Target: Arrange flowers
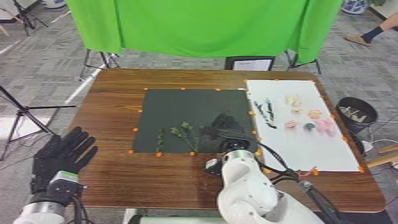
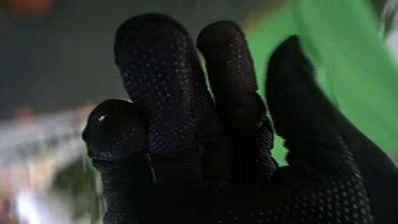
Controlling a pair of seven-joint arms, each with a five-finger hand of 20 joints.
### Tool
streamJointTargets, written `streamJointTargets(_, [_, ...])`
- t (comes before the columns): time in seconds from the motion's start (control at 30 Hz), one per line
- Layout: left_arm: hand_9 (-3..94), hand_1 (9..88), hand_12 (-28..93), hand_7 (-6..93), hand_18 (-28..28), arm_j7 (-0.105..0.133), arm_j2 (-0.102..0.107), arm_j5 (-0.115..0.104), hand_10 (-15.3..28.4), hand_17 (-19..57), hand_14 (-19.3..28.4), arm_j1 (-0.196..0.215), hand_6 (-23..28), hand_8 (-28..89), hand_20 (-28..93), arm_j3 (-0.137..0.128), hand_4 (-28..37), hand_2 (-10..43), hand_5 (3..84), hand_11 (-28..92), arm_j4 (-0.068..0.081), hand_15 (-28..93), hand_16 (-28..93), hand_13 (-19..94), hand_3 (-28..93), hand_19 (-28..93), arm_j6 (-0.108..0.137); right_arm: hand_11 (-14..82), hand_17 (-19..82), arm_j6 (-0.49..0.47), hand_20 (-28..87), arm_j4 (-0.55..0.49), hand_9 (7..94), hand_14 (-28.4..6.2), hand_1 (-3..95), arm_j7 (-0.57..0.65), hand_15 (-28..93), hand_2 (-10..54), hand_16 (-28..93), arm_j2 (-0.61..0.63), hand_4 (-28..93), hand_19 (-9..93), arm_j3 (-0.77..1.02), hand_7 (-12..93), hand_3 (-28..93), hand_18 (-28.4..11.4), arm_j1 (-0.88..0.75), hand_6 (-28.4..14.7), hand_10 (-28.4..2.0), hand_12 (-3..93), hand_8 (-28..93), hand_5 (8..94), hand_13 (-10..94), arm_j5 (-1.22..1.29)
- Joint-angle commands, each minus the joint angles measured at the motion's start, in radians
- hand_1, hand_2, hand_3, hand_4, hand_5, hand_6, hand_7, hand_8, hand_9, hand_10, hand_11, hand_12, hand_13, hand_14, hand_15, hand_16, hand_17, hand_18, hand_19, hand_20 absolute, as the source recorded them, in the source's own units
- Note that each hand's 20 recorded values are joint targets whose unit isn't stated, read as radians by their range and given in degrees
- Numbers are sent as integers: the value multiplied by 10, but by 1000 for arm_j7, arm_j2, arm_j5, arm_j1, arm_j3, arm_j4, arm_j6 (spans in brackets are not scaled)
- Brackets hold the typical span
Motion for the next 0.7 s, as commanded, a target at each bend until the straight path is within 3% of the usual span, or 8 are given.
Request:
streamJointTargets(0.03, [423,285,124,168,176,11,-3,-4,163,-61,168,20,99,-82,122,-2,-273,157,503,251,-10,440,-79,300,743,430,-2,145,536,-19,333,63,756,-106,263,4,481,29,261,103,-163,932,117,468,767,-229,75,-73,-202,155,-121,702,854,-126])
streamJointTargets(0.13, [422,285,124,169,176,9,-5,-4,164,-62,168,18,100,-83,123,-3,-274,157,503,251,-9,440,-79,300,743,430,2,132,507,-122,330,123,659,-120,305,23,536,-67,243,108,-183,932,152,209,742,-235,106,-98,-218,150,-87,626,797,-71])
streamJointTargets(0.17, [422,285,124,168,176,16,1,-7,164,-62,168,20,100,-83,122,-2,-274,157,503,251,-9,440,-79,300,743,430,-1,131,501,-120,330,152,641,-123,311,22,546,-83,239,105,-190,932,158,174,731,-237,116,-105,-221,150,-82,604,786,-60])
streamJointTargets(0.27, [422,285,125,168,178,2,0,3,164,-60,171,9,100,-83,129,2,-274,157,502,252,-4,459,-73,304,743,441,-10,188,490,-214,352,204,630,-131,324,39,635,-95,250,117,-249,932,154,133,687,-247,162,-116,-219,184,-78,573,751,-20])
streamJointTargets(0.4, [429,285,134,167,185,-1,-2,6,167,-52,177,7,100,-83,151,2,-274,158,502,267,-5,507,-60,319,742,468,-4,378,487,-316,431,246,598,-150,324,50,768,-95,309,128,-282,932,139,93,618,-260,213,-139,-232,285,-70,540,700,3])
streamJointTargets(0.7, [428,286,134,169,183,2,-4,4,165,-52,176,17,100,-84,151,-3,-274,157,502,268,-9,501,-68,315,742,455,3,427,501,-362,471,296,607,-146,322,75,779,-95,333,133,-283,932,131,76,599,-257,239,-147,-232,307,-67,538,707,22])
